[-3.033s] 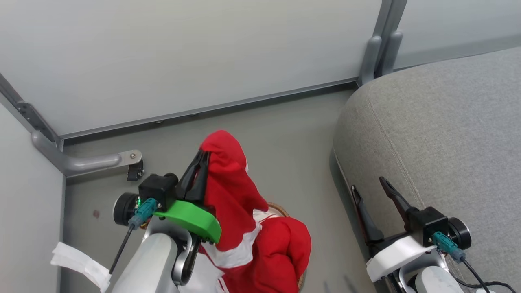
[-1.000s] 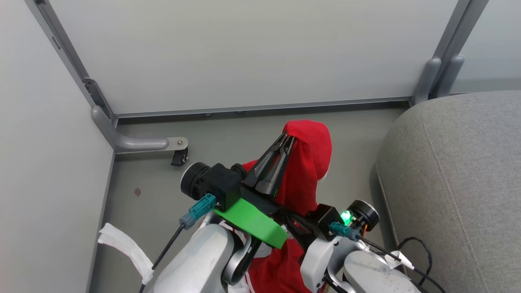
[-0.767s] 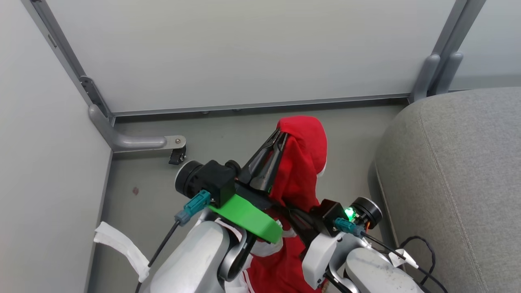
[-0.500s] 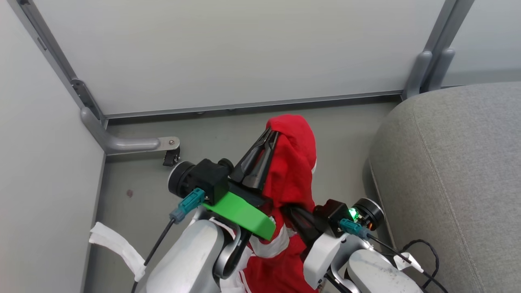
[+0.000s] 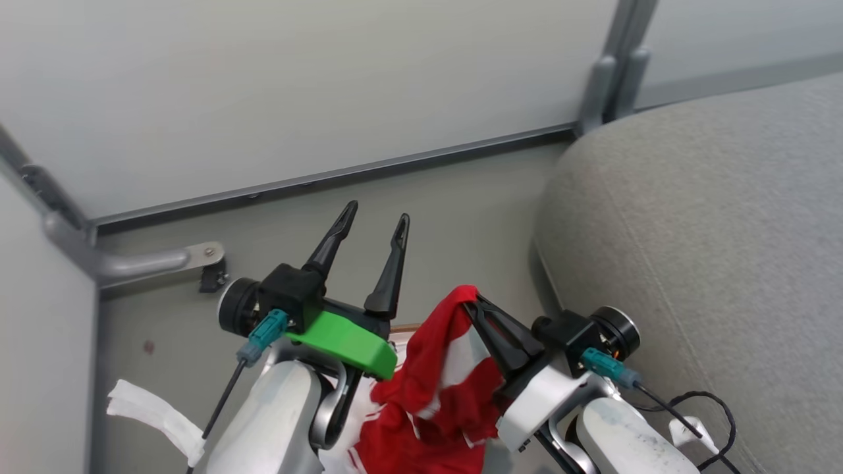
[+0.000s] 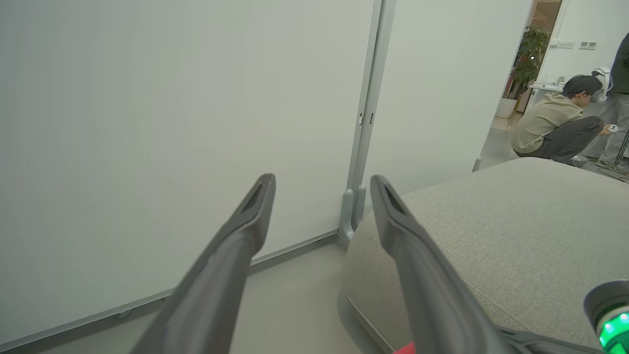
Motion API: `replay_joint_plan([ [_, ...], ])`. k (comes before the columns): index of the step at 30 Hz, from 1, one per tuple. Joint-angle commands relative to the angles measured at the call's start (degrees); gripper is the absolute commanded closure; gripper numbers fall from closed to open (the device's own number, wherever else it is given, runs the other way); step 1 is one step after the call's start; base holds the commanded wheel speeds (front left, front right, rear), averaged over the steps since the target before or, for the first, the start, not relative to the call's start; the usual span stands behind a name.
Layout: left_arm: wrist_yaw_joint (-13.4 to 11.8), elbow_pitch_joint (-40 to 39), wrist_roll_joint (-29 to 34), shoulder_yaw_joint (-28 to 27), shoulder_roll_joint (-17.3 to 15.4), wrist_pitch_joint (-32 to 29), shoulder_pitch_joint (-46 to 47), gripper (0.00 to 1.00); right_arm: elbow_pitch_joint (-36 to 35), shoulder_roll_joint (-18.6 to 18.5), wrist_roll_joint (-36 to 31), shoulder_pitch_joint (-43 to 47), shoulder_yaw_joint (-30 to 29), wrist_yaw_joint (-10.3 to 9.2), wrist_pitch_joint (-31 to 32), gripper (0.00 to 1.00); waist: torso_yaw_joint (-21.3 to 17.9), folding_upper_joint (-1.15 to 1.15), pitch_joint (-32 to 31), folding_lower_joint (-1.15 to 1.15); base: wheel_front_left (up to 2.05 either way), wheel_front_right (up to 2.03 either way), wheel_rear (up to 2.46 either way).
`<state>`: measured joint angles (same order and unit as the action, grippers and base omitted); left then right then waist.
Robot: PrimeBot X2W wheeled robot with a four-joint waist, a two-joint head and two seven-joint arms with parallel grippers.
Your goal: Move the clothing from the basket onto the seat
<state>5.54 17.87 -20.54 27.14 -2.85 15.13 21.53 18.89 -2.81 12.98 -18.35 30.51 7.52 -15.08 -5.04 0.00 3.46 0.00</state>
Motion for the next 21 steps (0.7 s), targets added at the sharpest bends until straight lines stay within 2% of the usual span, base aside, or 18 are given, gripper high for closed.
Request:
replay_joint_plan([
  [1, 0.37, 0.22, 1.07, -0.88, -0.12, 0.03, -0.83, 0.00, -0.98, -0.24, -0.29, 1.08, -0.71, -0.06, -0.14, 1.00, -6.13, 0.00, 1.18, 0.00, 0.00, 0.00, 0.00],
  [9, 1.44, 1.51, 4.55, -5.42, -0.27, 0.03, -2.74, 0.00, -5.98, -0.25, -0.35, 3.03, -3.78, -0.06, -0.14, 1.00, -16.92, 0.00, 2.90, 0.00, 0.00, 0.00, 0.00],
  [15, 1.90, 1.79, 5.49, -6.87, -0.23, 0.03, -3.77, 0.00, -8.48, -0.18, -0.55, 3.82, -5.62, -0.06, -0.14, 1.00, -23.55, 0.00, 3.71, 0.00, 0.00, 0.00, 0.00],
  [21, 1.99, 2.49, 4.83, -3.72, -0.20, 0.03, -2.19, 0.00, -11.08, -0.72, -1.81, 4.00, -9.26, -0.06, -0.14, 1.00, -25.47, 0.00, 5.22, 0.00, 0.00, 0.00, 0.00],
])
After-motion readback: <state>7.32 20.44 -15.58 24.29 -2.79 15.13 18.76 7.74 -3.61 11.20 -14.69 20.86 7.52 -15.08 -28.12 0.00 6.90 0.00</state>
